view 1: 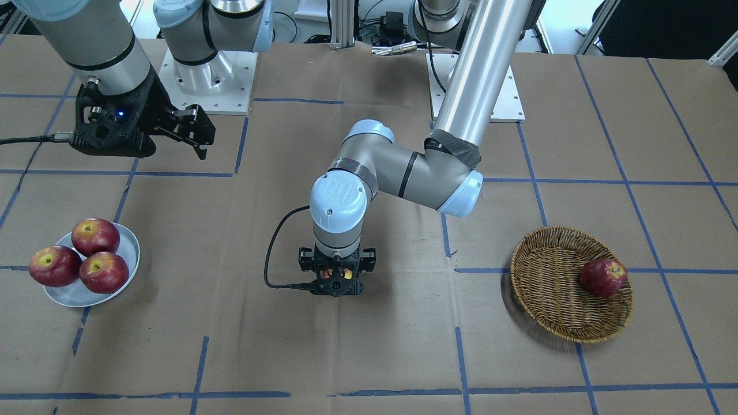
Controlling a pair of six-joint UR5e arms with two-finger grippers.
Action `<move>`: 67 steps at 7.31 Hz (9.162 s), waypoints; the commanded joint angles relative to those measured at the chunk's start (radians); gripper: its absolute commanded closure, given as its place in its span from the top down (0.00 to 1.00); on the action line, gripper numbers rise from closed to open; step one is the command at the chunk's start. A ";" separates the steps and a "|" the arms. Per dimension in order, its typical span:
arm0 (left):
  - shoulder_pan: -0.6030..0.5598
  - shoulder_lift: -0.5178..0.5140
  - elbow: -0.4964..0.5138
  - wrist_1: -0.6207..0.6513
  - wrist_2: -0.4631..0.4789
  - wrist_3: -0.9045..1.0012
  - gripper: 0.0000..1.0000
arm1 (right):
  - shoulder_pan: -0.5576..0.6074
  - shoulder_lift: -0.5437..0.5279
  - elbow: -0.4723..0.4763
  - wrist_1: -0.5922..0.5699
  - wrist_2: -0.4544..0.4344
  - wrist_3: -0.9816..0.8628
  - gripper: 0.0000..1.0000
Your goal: Transfer apple from basket to plate
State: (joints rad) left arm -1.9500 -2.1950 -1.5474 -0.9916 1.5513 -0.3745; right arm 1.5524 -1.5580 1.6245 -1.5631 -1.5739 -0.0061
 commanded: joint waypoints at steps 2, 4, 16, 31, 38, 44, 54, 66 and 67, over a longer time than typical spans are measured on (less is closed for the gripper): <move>0.009 0.072 0.003 -0.015 0.007 0.015 0.99 | 0.000 -0.001 0.000 0.000 0.000 0.000 1.00; 0.078 0.241 0.001 -0.188 0.006 0.093 0.99 | 0.000 -0.001 0.000 0.000 0.000 0.000 1.00; 0.307 0.707 -0.009 -0.694 0.007 0.376 0.99 | 0.397 0.408 -0.011 -0.584 -0.014 0.494 1.00; 0.310 0.713 -0.034 -0.687 0.003 0.368 0.99 | 0.257 0.367 -0.003 -0.554 -0.069 0.283 0.60; 0.310 0.718 -0.039 -0.691 0.007 0.371 0.99 | -0.387 0.213 0.195 -0.538 0.058 -0.597 0.59; 0.310 0.718 -0.040 -0.691 0.007 0.373 0.99 | -0.456 0.262 0.282 -0.650 0.057 -0.667 0.59; 0.310 0.719 -0.040 -0.691 0.009 0.373 0.99 | -0.430 0.225 0.195 -0.655 0.067 -0.646 1.00; 0.310 0.719 -0.040 -0.691 0.007 0.373 0.99 | 0.034 0.062 -0.100 -0.002 -0.012 0.078 1.00; 0.310 0.719 -0.040 -0.691 0.007 0.373 0.99 | 0.032 0.062 -0.100 -0.002 -0.009 0.078 1.00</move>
State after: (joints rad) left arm -1.6398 -1.4757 -1.5877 -1.6824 1.5585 -0.0015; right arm 1.5850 -1.4973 1.5242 -1.5631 -1.5838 0.0726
